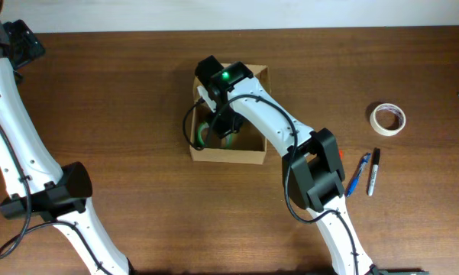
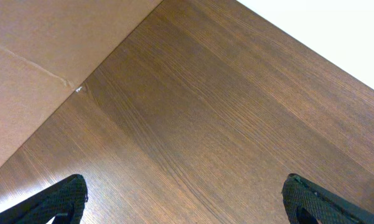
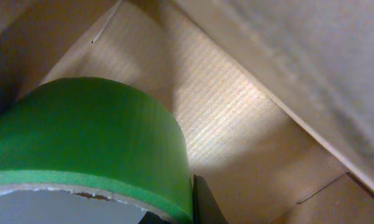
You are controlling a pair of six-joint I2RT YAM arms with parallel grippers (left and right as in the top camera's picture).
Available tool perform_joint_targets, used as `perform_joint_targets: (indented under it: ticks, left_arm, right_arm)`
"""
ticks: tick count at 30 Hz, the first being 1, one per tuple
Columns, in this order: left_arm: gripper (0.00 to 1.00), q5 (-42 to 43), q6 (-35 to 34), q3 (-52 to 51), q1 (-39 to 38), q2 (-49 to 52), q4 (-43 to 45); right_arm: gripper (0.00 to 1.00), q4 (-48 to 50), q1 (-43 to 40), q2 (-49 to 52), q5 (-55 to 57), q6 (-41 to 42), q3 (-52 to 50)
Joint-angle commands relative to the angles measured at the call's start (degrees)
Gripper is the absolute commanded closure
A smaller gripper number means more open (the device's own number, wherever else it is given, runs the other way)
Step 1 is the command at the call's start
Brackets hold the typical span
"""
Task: Pack container
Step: 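Open the right gripper and move it back to the white tape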
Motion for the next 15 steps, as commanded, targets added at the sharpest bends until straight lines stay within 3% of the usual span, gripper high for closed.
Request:
perform_joint_targets:
  ticks: [1, 2, 6, 15]
  left_arm:
    - [0.0, 0.2, 0.66, -0.22, 0.28, -1.36, -0.11]
    - [0.0, 0.2, 0.66, -0.2, 0.28, -1.36, -0.13]
    - [0.0, 0.2, 0.66, -0.22, 0.28, -1.36, -0.13]
    - [0.0, 0.2, 0.66, -0.22, 0.28, -1.36, -0.11]
  right_arm:
    - [0.96, 0.26, 0.22, 0.68, -0.68, 0.66, -0.42]
    - [0.96, 0.35, 0.22, 0.68, -0.68, 0.66, -0.42]
    - [0.78, 0.24, 0.22, 0.68, 0.07, 0.63, -0.42]
    - [0.77, -1.95, 0.22, -0.9, 3.04, -0.48, 0.35]
